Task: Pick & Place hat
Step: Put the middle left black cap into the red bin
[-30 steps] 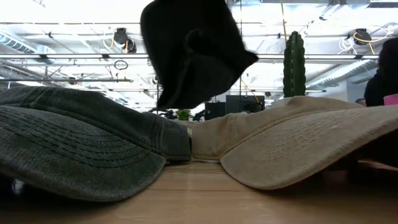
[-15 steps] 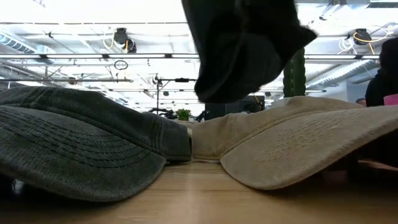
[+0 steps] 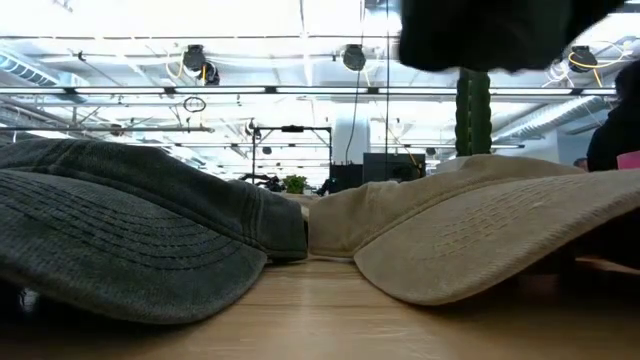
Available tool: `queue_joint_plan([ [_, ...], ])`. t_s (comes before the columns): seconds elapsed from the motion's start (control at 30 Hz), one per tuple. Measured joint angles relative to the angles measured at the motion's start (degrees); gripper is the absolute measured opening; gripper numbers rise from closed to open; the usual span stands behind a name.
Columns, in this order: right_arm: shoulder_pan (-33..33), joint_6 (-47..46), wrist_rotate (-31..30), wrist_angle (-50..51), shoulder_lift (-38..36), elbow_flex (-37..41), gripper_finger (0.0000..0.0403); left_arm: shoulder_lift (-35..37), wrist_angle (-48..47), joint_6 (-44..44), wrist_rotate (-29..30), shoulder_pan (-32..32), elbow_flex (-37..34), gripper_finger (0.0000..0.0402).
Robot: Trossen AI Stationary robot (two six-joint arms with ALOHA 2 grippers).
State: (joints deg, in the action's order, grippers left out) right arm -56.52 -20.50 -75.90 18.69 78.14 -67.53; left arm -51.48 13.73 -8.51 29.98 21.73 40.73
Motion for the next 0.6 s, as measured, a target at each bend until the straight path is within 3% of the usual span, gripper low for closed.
queue_joint_plan([
  [0.13, -1.8, -19.4, 6.2, 17.2, -1.8, 0.0, 0.0008, -0.2, -0.4, 1.3, -1.9, -0.1, -0.1, 0.0056],
  [0.33, -2.8, -45.7, 20.9, 40.1, -3.1, 0.0, 0.0008, -1.4, 0.4, 1.7, -3.2, -0.3, -0.1, 0.0056],
  [0.6, -8.6, -56.0, 24.9, 45.8, -10.5, 0.0, 0.0008, -3.2, 1.7, 1.6, -3.3, -2.2, -0.1, 0.0056],
])
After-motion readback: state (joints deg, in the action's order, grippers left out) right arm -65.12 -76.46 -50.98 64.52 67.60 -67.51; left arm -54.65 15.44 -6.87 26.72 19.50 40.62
